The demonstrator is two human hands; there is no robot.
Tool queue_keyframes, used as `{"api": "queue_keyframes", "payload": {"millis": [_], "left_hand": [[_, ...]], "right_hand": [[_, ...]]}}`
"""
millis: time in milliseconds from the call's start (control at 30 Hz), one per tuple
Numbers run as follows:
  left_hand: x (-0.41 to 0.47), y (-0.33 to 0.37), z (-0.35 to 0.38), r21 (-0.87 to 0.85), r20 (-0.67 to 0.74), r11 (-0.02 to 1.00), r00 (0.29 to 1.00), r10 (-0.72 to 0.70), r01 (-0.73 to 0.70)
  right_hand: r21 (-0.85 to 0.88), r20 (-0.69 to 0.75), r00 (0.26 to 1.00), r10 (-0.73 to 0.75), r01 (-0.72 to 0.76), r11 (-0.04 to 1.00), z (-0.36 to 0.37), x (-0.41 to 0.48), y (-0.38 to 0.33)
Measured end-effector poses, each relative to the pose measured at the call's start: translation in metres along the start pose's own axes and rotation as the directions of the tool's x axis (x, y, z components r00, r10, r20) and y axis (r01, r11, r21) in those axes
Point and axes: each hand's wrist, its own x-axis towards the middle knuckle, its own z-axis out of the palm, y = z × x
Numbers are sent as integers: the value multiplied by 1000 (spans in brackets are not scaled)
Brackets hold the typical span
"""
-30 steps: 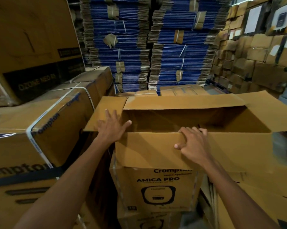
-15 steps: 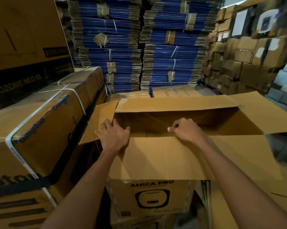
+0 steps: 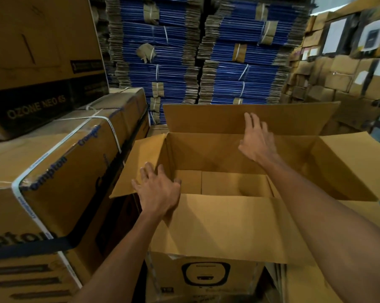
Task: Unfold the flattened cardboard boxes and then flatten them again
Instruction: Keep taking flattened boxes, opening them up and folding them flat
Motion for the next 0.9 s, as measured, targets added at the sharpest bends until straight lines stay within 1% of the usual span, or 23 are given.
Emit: {"api": "queue_keyframes", "payload": {"millis": [133,267,367,467,567,633,700,767,867,900], "left_hand": [[-3,-4,2,-10,-8,1000,1000,17,-17],[-7,-5,1,-20,-23,999,999,31,-32],[-7,-5,1,-17,-20,999,999,32,-33],[-4,-4,1,-22,-14,999,1000,26,-27],[0,0,-1,-18,5,999,1000,27,-27],[4,1,-1,-18,16,1000,1000,19,-19],[10,2,-1,-28,24,1000,1000,13,-13],[16,3,1,-31,35,999,999,9,-8],[20,4,4,-23,32,1000,999,10,-9],[21,3,4,-20,31,1000,999,11,-11]], "right_hand": [[-60,55,998,-12,16,998,8,30,1],[-106,116,993,9,4,994,21,50,-1],[-108,153,988,11,6,994,30,56,2],[-159,295,955,29,19,987,42,61,12],[-134,422,905,52,5,991,49,67,22],[-134,440,897,45,16,991,52,67,23],[-142,407,913,26,36,989,52,58,21],[-100,379,925,12,28,995,55,44,17],[67,401,916,3,-32,997,48,14,6],[123,387,922,-6,-46,991,45,1,2]]}}
